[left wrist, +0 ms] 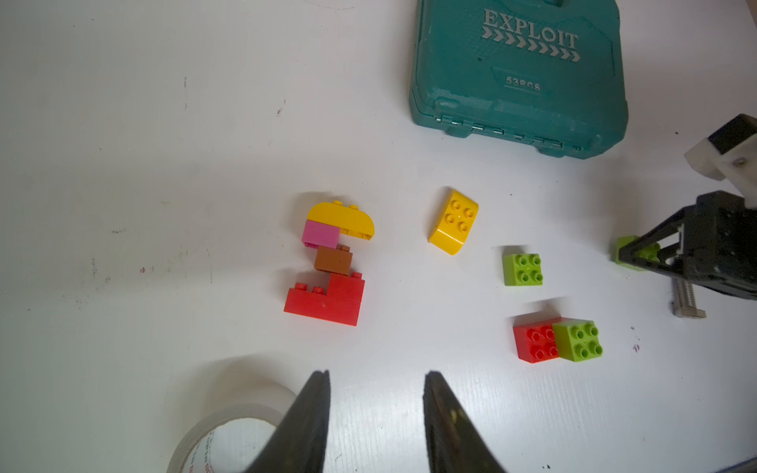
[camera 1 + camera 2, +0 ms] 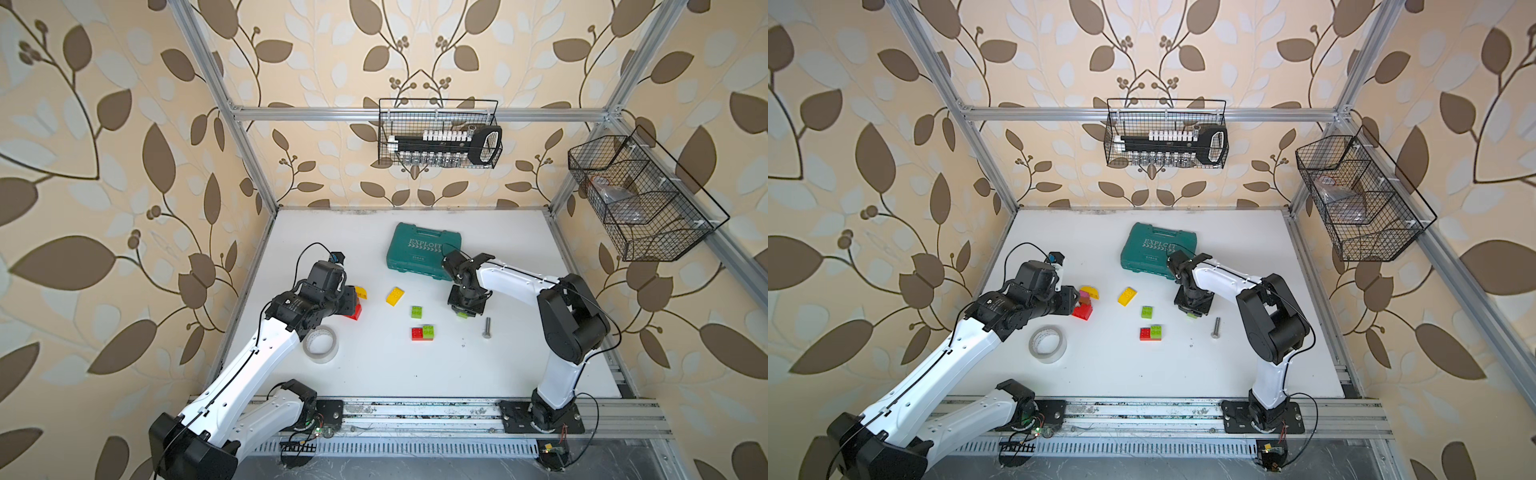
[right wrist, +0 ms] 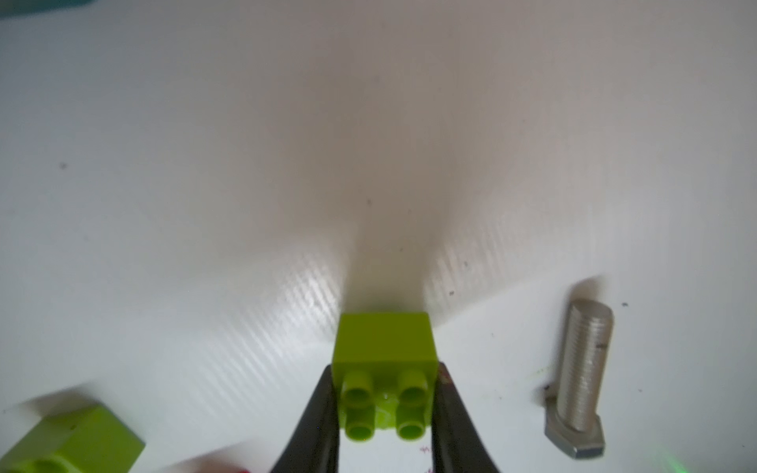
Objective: Assemble the letter s with lego
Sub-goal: Pick up the lego brick from the center of the board, then place the lego brick at the center of the board.
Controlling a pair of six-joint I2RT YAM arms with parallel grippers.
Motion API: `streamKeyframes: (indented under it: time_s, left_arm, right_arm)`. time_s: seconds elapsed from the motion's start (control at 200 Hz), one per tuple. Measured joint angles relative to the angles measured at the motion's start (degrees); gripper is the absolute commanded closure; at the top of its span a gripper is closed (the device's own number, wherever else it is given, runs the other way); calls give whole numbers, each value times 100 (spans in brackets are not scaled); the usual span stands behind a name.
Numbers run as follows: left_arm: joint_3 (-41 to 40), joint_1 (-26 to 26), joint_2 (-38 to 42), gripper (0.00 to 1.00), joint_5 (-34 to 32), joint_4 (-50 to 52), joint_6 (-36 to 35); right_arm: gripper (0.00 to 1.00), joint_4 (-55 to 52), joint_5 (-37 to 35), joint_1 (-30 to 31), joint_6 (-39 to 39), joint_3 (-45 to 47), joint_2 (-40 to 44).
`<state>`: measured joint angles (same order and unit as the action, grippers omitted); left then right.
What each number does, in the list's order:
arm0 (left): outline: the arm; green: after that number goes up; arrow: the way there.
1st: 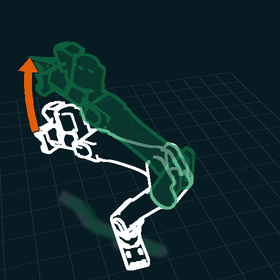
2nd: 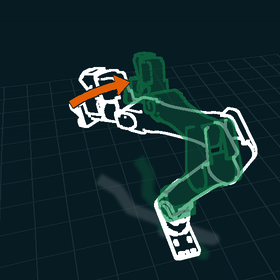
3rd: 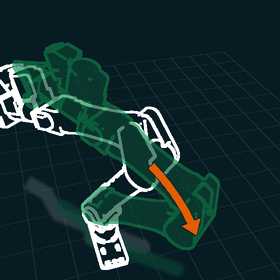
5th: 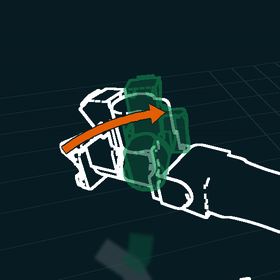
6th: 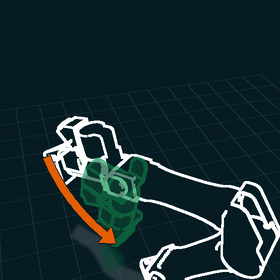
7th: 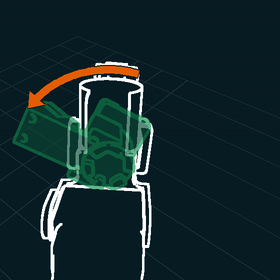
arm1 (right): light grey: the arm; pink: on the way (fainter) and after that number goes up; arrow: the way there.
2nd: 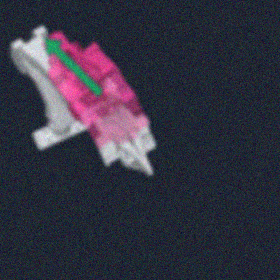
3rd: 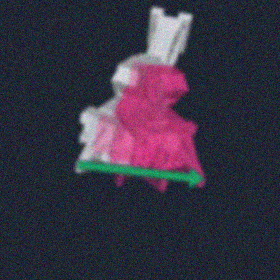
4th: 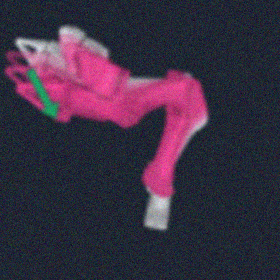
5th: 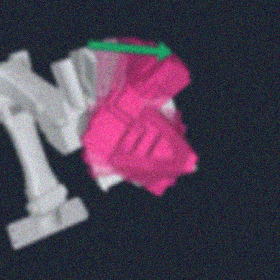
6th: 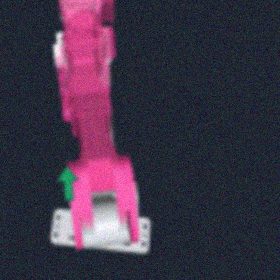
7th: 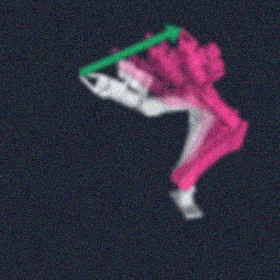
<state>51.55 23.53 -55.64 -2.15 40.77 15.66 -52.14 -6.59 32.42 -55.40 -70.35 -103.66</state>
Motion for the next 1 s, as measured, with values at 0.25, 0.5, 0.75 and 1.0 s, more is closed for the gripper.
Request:
streamKeyframes:
  time_s: [0.25,0.5,0.75,1.0]
  left_arm:
    - [0,-2,61,59,-4,11,2]
    - [0,-2,90,59,-4,11,2]
    - [0,-2,90,58,-11,11,2]
    - [0,-2,90,57,-52,11,2]
  right_arm:
    - [77,-382,-87,1497,-356,168,957]
    - [75,-422,-17,2616,-916,243,765]
    - [74,-225,109,2726,-1019,197,70]
    - [70,2,264,2747,-994,-72,-415]
